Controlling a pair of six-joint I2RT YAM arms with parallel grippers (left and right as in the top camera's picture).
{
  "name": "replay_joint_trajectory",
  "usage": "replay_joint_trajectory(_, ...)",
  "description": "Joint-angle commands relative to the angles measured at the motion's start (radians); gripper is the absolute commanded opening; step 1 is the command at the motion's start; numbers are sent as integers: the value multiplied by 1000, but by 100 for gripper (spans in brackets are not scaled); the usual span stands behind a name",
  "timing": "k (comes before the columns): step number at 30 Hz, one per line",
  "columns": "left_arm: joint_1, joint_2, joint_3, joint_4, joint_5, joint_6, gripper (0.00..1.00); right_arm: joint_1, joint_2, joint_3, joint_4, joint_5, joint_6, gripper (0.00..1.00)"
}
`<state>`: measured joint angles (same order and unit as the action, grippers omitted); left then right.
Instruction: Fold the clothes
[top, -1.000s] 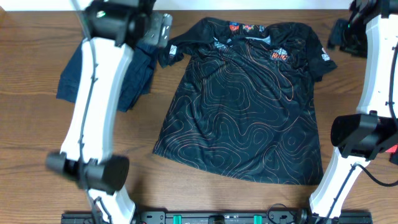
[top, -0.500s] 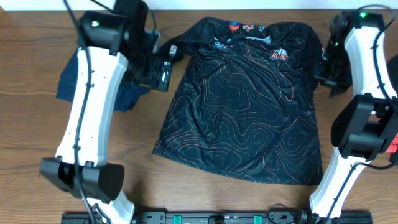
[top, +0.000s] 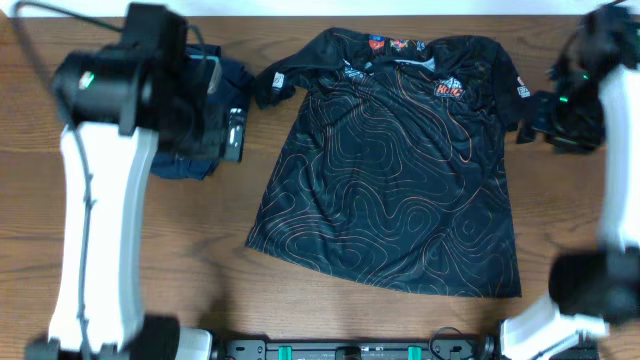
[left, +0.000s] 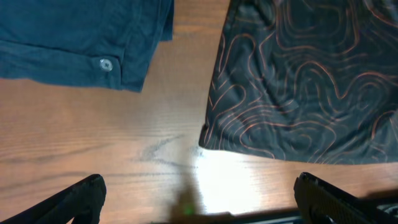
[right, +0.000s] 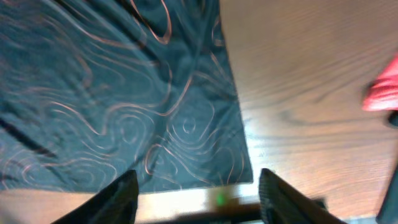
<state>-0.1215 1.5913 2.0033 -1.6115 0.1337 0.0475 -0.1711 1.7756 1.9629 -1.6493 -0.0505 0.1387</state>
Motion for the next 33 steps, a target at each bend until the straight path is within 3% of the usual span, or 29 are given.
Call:
replay_joint_trajectory(1,1,-52,-108,-69,16,-21,98,-6,-148,-95,43,3,45,64)
replay_joint_trajectory(6,1,-89,-400,51,104,-26,98,-11,-288,-402,190,54,138,77)
replay_joint_trajectory(12,1,-86,-763,329,173,-24,98,-93,-278,-745,339,-8,185,73)
replay_joint_trajectory(16,1,-78,-932,471,173,-24,98,-188,-259,-881,419,-8,198,69)
replay_joint_trajectory(20,1,-75,-1028,573,228,-27,99,-260,-252,-967,464,-38,198,60)
replay_joint_trajectory(23,0,-75,-1069,643,297,-28,97,-274,-252,-1027,499,-39,198,59)
replay_joint_trajectory(33,0,-75,-1111,728,301,-32,92,-275,-252,-1205,668,-26,259,51)
